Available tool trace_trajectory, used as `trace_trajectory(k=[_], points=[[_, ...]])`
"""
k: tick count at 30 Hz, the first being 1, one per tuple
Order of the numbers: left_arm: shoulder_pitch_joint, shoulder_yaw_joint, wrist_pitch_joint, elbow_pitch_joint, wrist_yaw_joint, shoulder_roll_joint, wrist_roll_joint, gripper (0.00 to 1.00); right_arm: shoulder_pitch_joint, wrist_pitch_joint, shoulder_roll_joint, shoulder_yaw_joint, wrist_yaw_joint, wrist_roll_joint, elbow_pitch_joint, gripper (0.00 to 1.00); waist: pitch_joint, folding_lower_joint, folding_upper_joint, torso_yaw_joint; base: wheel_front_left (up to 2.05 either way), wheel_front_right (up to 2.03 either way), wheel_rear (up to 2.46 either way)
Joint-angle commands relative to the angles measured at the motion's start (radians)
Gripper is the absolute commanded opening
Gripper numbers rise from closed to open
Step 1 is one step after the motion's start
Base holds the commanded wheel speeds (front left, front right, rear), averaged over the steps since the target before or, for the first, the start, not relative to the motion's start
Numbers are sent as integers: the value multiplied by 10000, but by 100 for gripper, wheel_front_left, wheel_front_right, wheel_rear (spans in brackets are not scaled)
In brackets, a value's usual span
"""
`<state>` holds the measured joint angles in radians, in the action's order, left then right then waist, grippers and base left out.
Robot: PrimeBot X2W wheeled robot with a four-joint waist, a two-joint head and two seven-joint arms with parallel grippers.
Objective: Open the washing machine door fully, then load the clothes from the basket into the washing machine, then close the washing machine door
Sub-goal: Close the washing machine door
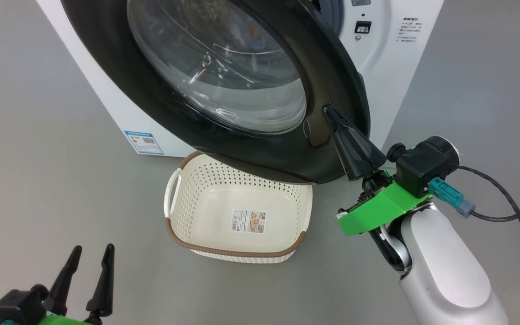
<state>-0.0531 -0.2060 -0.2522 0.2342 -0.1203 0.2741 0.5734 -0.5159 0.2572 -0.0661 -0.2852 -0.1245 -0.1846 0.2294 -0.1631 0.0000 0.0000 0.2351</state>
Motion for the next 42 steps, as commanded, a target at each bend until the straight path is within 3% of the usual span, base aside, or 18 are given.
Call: trace_trajectory(k=[1,22,42], points=[[-457,338,-95,-161,-76,254,14,100,-219,46,159,-197,-62,57,-164,0,-49,0,0,39,0,0,0],[-661,64,-95,-464,-102,93,676,100,-354,46,159,141,-62,369,215,0,-639,0,0,441,0,0,0],[-787,381,-95,-717,-103,159,1118,100,-685,46,159,554,-62,761,213,0,-1373,0,0,439,0,0,0]])
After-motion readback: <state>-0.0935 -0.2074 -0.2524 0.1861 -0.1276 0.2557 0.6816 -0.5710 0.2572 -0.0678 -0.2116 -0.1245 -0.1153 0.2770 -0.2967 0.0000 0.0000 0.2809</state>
